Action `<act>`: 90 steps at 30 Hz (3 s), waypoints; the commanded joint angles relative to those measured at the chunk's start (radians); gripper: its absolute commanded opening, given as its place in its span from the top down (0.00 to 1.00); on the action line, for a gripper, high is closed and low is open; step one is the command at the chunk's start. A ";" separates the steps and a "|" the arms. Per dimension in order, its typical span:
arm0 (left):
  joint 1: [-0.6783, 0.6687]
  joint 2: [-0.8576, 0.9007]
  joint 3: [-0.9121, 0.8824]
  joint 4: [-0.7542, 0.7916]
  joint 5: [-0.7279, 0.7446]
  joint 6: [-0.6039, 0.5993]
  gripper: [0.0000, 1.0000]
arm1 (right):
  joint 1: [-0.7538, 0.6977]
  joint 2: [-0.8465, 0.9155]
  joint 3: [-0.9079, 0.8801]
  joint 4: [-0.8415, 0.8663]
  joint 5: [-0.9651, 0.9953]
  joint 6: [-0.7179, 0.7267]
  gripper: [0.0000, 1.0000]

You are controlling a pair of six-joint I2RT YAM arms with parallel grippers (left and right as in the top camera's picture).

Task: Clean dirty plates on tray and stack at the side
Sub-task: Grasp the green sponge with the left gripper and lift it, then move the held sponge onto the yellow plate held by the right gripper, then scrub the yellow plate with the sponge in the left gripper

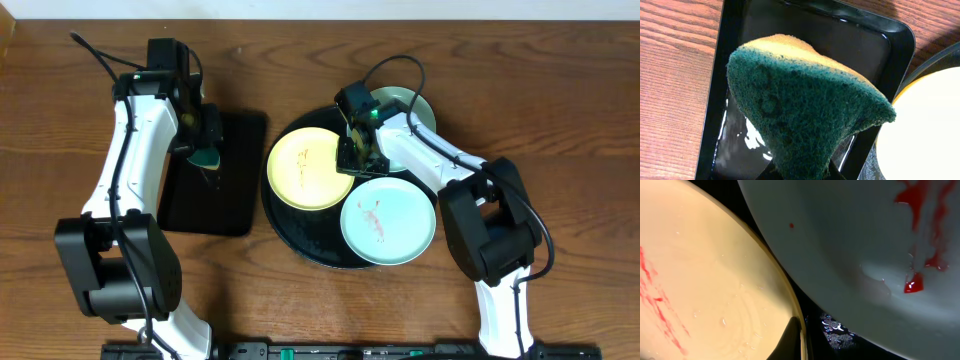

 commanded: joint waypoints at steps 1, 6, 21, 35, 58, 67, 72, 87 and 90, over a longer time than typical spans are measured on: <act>0.003 -0.001 -0.001 0.005 -0.016 -0.013 0.93 | 0.017 0.039 -0.002 0.014 0.029 0.006 0.99; 0.003 -0.001 -0.001 0.005 -0.015 -0.013 0.93 | 0.017 0.039 -0.002 0.015 0.029 0.006 0.99; -0.060 -0.001 -0.007 0.012 0.080 -0.032 0.93 | 0.017 0.039 -0.002 0.018 0.029 0.006 0.99; -0.301 0.060 -0.058 0.124 0.113 -0.177 0.93 | 0.017 0.039 -0.002 0.015 0.029 0.006 0.99; -0.410 0.260 -0.071 0.176 0.304 -0.184 0.93 | 0.017 0.039 -0.002 0.016 0.028 0.006 0.99; -0.410 0.262 -0.071 0.367 0.013 -0.185 0.92 | 0.017 0.039 -0.002 0.016 0.028 0.006 0.99; -0.410 0.266 -0.072 0.417 -0.216 -0.185 0.93 | 0.017 0.039 -0.002 0.016 0.028 0.006 0.99; -0.414 0.266 -0.072 0.079 0.329 -0.001 0.93 | 0.017 0.039 -0.002 0.018 0.028 0.006 0.99; -0.416 0.266 -0.072 0.118 0.355 0.005 0.92 | 0.017 0.039 -0.002 0.018 0.028 0.006 0.99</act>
